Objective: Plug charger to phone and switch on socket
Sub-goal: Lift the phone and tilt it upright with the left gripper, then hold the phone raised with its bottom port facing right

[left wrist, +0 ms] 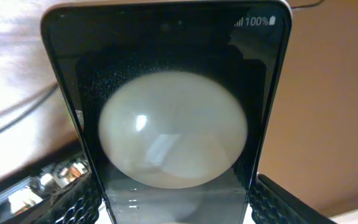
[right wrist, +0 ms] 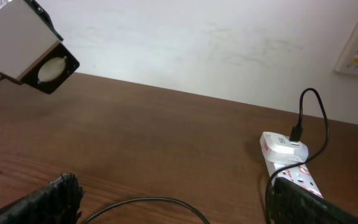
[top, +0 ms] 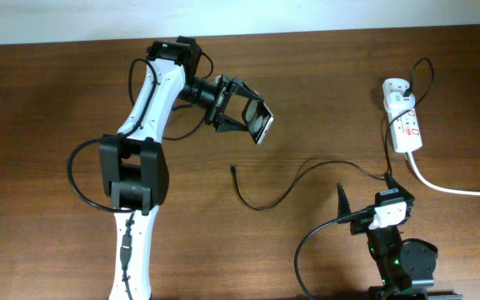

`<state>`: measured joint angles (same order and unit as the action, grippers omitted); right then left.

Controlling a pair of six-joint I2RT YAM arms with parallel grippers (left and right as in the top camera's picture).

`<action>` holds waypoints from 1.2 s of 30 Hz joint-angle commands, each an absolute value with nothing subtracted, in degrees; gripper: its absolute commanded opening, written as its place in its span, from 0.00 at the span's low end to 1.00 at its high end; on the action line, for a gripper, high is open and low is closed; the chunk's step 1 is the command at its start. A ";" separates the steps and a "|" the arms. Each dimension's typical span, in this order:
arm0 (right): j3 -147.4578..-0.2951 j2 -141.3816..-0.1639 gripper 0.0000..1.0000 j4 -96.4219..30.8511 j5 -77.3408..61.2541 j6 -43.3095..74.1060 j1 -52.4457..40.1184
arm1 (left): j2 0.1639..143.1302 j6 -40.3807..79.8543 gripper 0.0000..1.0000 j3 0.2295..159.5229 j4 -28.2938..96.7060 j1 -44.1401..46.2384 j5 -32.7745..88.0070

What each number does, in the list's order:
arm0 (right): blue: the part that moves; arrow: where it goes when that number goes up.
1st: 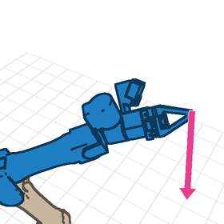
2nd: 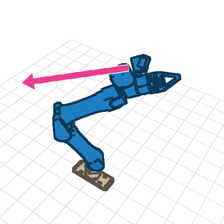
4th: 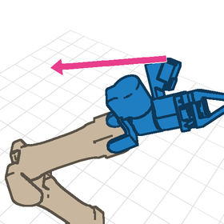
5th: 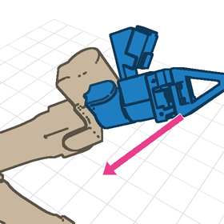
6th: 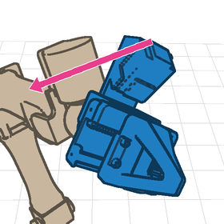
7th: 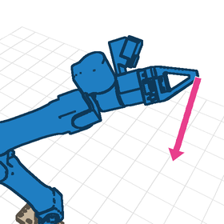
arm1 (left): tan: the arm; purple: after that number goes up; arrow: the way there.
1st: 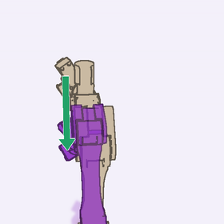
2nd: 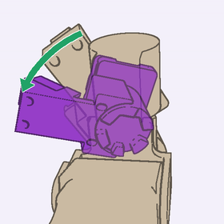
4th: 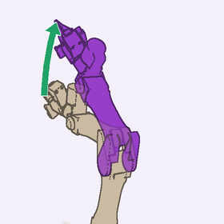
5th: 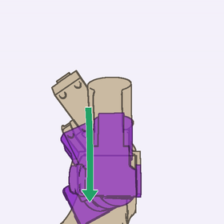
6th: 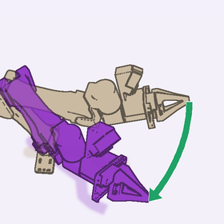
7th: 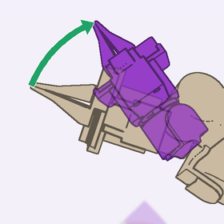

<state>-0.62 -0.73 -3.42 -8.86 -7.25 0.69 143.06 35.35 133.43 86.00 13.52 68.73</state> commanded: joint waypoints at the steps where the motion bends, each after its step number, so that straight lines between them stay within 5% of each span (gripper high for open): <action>1: -0.32 -0.43 0.99 -3.70 -8.73 -6.61 0.38 | 143.02 36.93 0.07 134.78 86.30 13.32 74.52; 20: -0.32 -0.43 0.99 -3.70 -8.73 -6.61 0.38 | 143.02 54.89 0.00 134.78 87.13 12.93 77.10; 36: -0.32 -0.43 0.99 -3.70 -8.73 -6.61 0.38 | 143.02 55.94 0.00 134.78 87.11 8.80 75.00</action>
